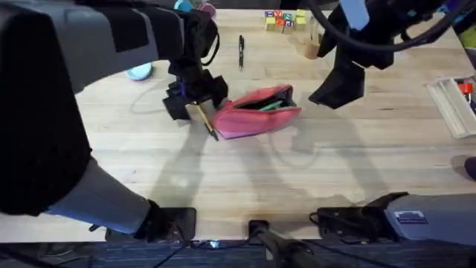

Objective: Unzip the bag, pick up the pens from the table one at a time and place them inside, then zip the bag closed.

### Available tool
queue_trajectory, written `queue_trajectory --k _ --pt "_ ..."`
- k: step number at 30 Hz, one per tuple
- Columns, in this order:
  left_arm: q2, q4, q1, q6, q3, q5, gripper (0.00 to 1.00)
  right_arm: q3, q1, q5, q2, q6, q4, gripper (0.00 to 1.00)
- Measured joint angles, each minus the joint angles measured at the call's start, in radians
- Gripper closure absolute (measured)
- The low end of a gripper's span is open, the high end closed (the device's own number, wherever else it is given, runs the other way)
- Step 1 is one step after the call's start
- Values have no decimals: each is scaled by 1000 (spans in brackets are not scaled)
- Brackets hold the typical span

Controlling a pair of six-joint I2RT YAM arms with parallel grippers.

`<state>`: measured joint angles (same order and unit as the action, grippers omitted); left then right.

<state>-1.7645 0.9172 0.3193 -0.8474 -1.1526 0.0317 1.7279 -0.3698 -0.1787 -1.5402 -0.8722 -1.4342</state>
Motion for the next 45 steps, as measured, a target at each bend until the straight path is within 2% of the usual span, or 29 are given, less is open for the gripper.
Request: queue_trajectory --k 3,5,14,28,37,45 --pt "-2 -6 8 -2 0 -2 425 0 0 0 0 0 0 5" --pt "-2 -6 9 -5 0 -3 535 0 0 0 0 0 0 5" --pt "-2 -10 9 -6 -3 -6 939 0 0 0 0 0 0 5" --pt "-3 -11 0 9 -11 8 960 0 0 0 0 0 -12 5" --pt "-11 11 -12 111 -146 53 959 0 0 0 11 46 -44 5" --pt "107 8 -12 278 -245 70 959 0 0 -1 130 198 -66 6"
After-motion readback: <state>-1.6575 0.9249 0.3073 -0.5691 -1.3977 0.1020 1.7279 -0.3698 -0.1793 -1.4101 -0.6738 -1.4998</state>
